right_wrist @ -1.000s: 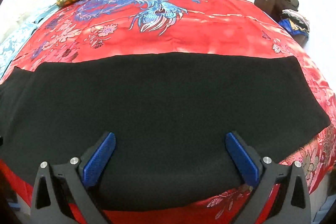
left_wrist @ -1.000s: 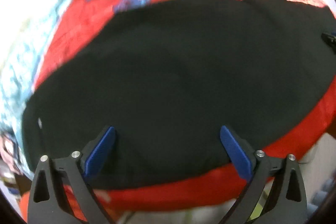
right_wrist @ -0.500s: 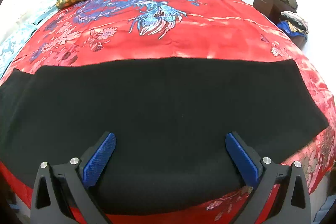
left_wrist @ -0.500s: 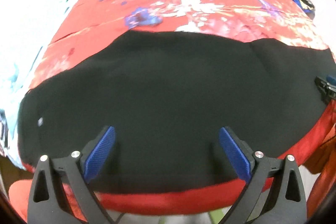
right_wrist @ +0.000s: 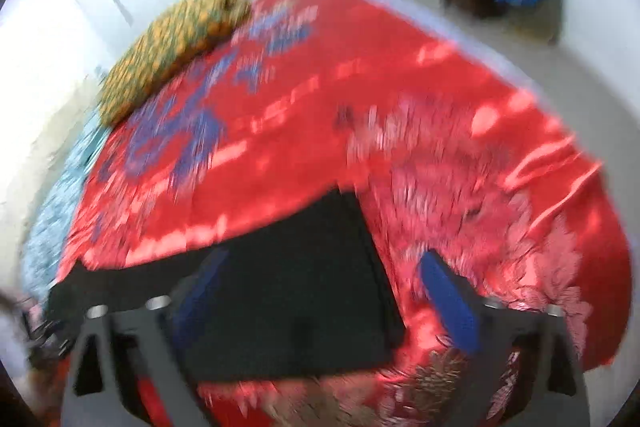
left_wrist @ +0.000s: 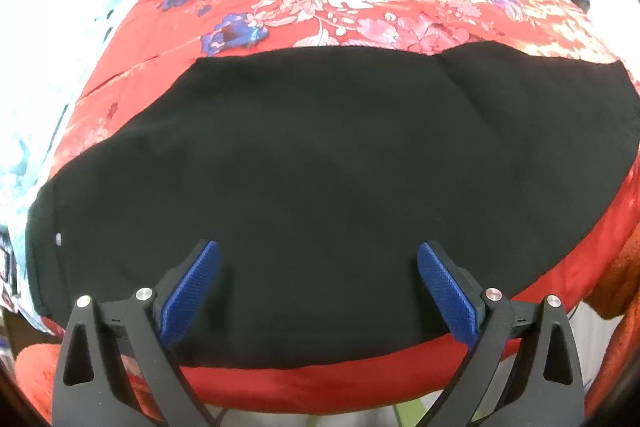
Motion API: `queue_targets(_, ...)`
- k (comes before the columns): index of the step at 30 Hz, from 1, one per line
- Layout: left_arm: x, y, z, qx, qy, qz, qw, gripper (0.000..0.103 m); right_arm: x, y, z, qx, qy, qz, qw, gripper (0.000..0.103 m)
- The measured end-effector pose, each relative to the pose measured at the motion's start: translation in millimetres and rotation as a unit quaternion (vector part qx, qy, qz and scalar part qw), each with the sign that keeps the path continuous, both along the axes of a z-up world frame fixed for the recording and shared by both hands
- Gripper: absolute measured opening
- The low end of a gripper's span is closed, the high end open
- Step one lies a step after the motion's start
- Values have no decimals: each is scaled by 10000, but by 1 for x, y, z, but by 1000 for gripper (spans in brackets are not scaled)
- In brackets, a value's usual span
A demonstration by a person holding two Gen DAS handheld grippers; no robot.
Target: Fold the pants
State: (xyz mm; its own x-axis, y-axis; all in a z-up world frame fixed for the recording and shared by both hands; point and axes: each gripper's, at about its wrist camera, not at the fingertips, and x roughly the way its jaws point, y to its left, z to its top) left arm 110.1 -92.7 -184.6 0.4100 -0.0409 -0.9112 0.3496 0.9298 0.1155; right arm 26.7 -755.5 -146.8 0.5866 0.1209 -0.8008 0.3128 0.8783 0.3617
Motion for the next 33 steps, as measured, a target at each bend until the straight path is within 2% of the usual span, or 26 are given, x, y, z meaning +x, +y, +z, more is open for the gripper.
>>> queue_targets(4,-1,-1,-2,91,33,5,10000,100,13,0,-24,108,383,581,9975,77)
queue_targets(9,1,-1,-6,162,116,64,9998,100,23,-3,-44,146,609,656,9959,74)
queue_targets(11,2,-1,-8,158,152,105,9997,100,26,-6,-47,475,524,791,9944,65)
queue_targets(12,3,-1,-8,153,154,116,9997,100,29,-4,-48,722,503,913,9919,64)
queue_targets(14,3,-1,-9,154,146,122,9997,100,33,1,-52,834,564,1138,9884,62)
queue_targets(15,3,-2,-9,161,140,115,9997,100,35,3,-56,800,641,1134,9883,59)
queue_targets(17,3,-3,-9,169,133,108,9997,100,34,-4,-60,926,688,806,9900,45)
queue_targets(18,3,-3,-9,163,129,107,9997,100,33,-8,-61,1024,672,654,9903,32)
queue_targets(20,3,-2,-8,160,129,100,9997,100,28,-8,-61,1300,550,530,9886,19)
queue_targets(24,3,3,-6,90,78,172,9998,100,13,-4,-46,1873,-116,267,9819,17)
queue_targets(27,3,13,-5,-90,64,309,9995,100,-1,12,-27,2479,-777,171,9655,17)
queue_targets(29,3,19,-5,-205,75,384,9990,100,-6,35,-13,2886,-1158,197,9502,17)
queue_targets(33,2,37,-1,-356,-29,474,9982,100,-3,90,5,3363,-1533,391,9284,17)
